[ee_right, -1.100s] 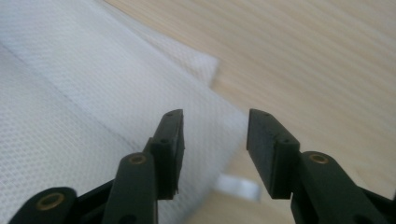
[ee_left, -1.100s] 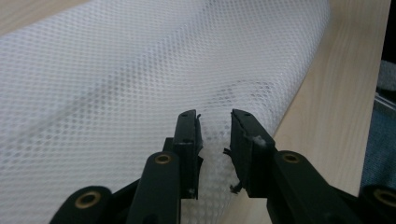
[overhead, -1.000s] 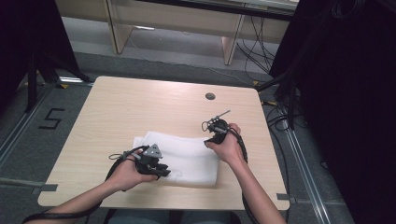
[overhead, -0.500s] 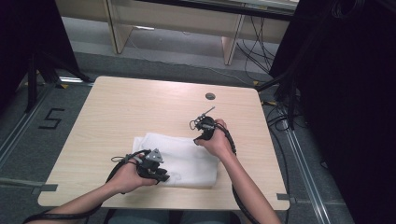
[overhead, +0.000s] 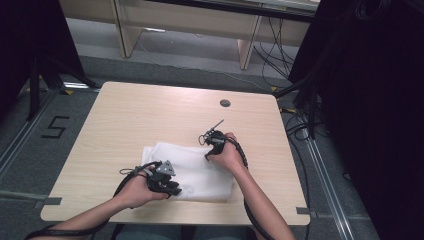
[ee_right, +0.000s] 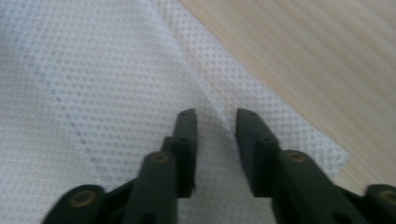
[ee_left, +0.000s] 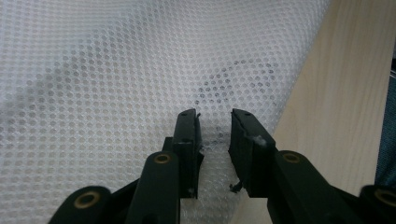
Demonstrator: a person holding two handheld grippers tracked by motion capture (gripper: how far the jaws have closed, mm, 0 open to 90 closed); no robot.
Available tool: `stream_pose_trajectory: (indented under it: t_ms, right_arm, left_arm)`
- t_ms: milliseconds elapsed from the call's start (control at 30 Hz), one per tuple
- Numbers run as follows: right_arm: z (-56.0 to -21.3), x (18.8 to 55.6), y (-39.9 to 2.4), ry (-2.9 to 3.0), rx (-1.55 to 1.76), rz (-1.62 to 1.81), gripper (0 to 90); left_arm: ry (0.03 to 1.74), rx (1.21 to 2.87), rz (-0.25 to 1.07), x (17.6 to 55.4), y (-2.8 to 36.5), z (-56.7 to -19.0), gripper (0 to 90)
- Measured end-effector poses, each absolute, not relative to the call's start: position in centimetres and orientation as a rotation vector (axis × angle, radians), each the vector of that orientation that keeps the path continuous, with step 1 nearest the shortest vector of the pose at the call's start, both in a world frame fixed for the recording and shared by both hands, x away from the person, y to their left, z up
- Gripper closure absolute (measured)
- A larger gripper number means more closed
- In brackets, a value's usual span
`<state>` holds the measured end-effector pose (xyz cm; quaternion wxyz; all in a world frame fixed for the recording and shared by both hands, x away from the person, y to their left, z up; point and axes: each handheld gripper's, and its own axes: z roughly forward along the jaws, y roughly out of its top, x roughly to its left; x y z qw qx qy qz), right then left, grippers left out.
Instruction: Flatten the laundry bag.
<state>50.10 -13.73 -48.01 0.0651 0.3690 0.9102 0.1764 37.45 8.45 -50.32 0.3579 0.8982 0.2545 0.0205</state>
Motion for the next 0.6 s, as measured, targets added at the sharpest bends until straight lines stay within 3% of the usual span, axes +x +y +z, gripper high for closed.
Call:
stream_pose_trajectory:
  t_ms: [33, 100, 133, 333, 467, 600]
  right_arm:
    - [-48.0, 50.1, -13.7, 2.747, 1.114, 0.532, 75.5]
    - [-47.9, 49.9, -13.2, 2.781, 1.095, 0.519, 86.7]
    - [-47.9, 49.8, -13.1, 2.781, 1.108, 0.506, 88.0]
    - [-47.8, 49.7, -13.0, 2.784, 1.115, 0.520, 89.5]
    - [-46.9, 49.7, -13.3, 2.761, 1.160, 0.533, 89.6]
    - [-46.0, 49.3, -13.2, 2.731, 1.116, 0.572, 89.8]
  left_arm:
    - [0.660, 2.318, 0.056, 37.4, 8.4, -50.3, 71.2]
    - [0.657, 2.320, 0.059, 37.3, 8.4, -50.2, 71.2]
    - [0.648, 2.321, 0.051, 37.4, 8.5, -50.2, 71.3]
    - [0.610, 2.260, 0.024, 35.5, 7.7, -48.2, 78.6]
    - [0.543, 2.410, 0.015, 34.8, 6.8, -49.2, 81.1]
    - [0.593, 2.413, 0.006, 35.6, 7.3, -49.4, 83.4]
